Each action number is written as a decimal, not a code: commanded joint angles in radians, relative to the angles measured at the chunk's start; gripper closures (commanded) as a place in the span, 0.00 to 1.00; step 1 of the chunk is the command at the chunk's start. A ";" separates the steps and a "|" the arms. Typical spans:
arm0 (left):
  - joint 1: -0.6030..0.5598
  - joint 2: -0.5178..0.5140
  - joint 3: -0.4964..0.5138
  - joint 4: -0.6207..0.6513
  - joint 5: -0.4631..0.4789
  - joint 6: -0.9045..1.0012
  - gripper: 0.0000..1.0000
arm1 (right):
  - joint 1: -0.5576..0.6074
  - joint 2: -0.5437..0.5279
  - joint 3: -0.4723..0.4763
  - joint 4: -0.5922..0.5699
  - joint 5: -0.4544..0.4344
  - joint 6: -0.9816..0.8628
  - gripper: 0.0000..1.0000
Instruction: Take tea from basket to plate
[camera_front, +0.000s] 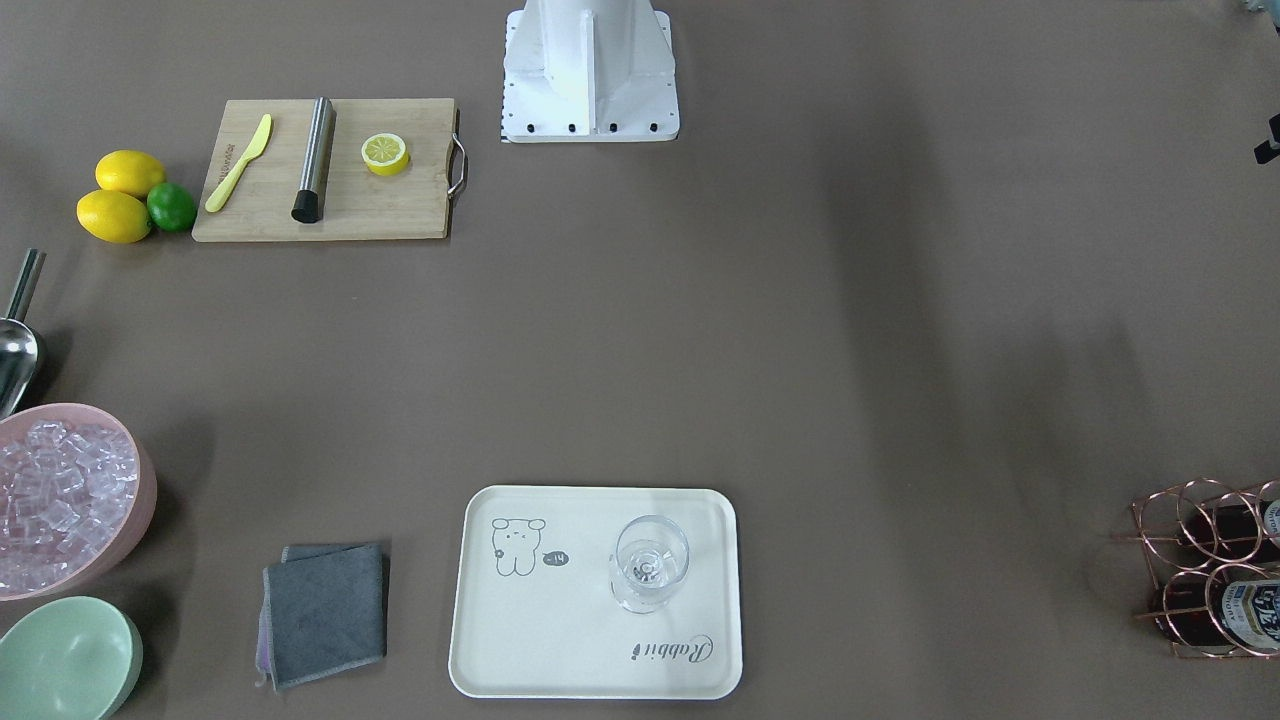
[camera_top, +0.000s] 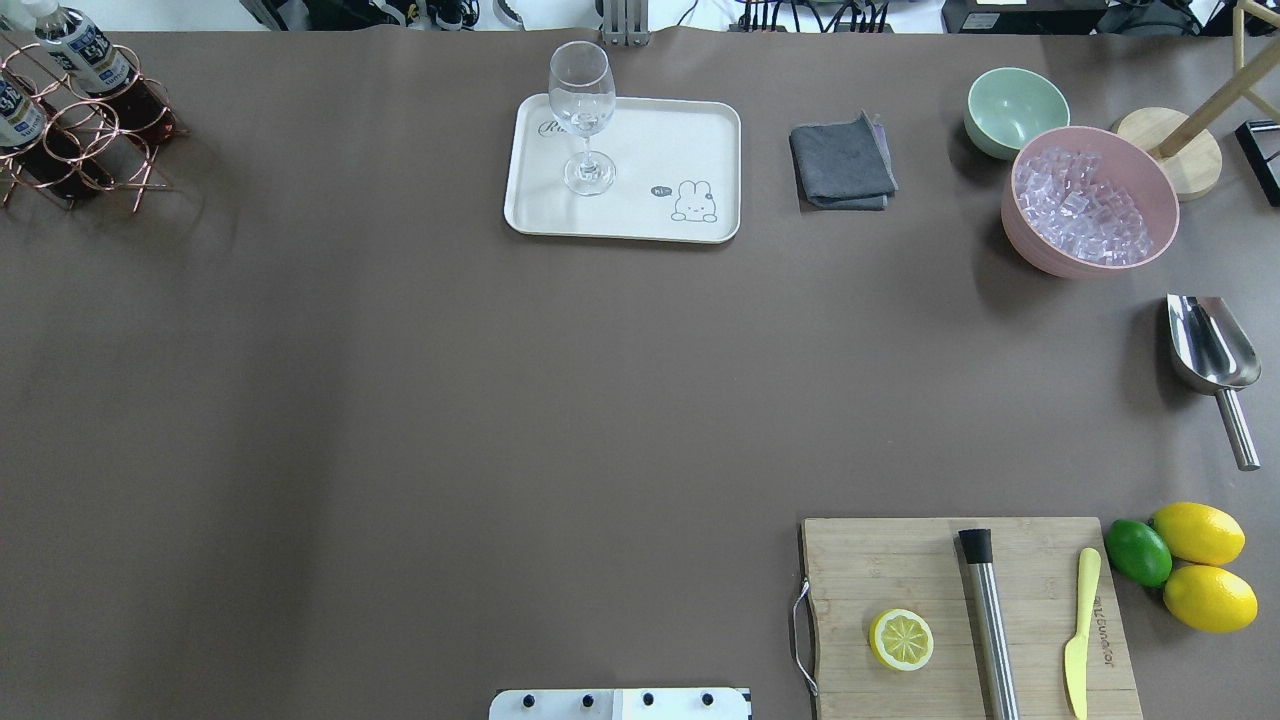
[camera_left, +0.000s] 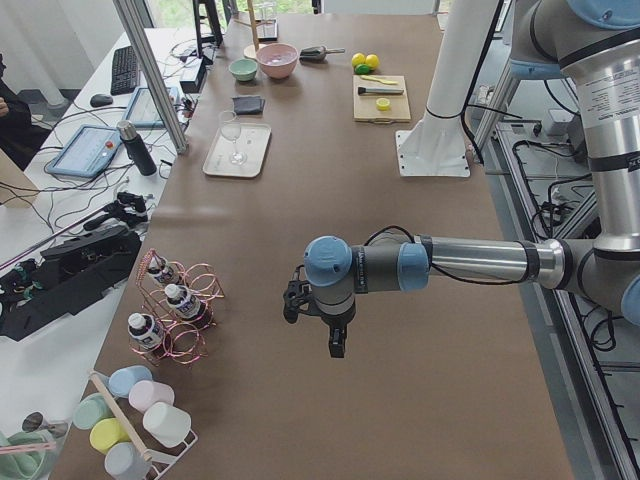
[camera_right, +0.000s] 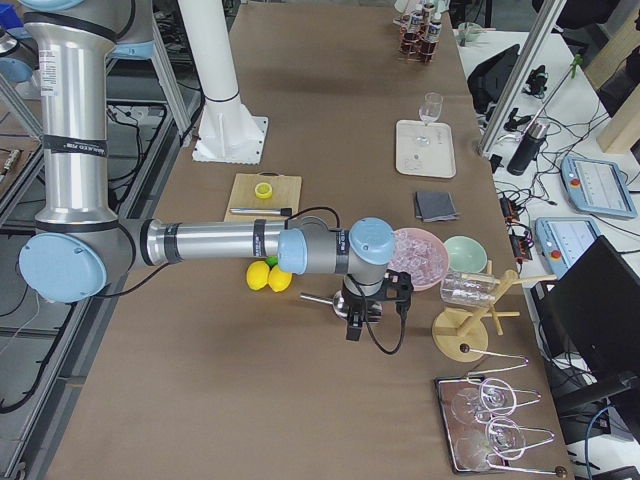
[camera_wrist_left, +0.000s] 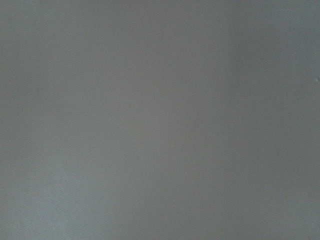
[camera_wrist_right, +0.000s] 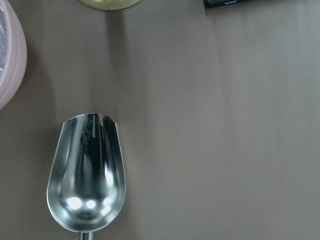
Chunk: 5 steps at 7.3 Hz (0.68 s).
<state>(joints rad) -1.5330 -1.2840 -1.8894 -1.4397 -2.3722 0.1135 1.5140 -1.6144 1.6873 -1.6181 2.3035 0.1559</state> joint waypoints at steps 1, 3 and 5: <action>-0.002 -0.003 0.003 -0.001 -0.002 0.000 0.02 | 0.000 -0.001 -0.001 0.000 0.008 -0.003 0.00; -0.010 -0.008 0.003 -0.002 0.002 0.000 0.02 | 0.002 -0.002 -0.005 0.000 0.010 -0.001 0.00; -0.010 -0.008 0.006 -0.002 0.001 0.000 0.02 | 0.002 -0.001 0.003 0.001 0.007 0.005 0.00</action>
<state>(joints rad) -1.5421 -1.2906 -1.8859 -1.4416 -2.3710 0.1135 1.5154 -1.6166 1.6850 -1.6176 2.3126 0.1552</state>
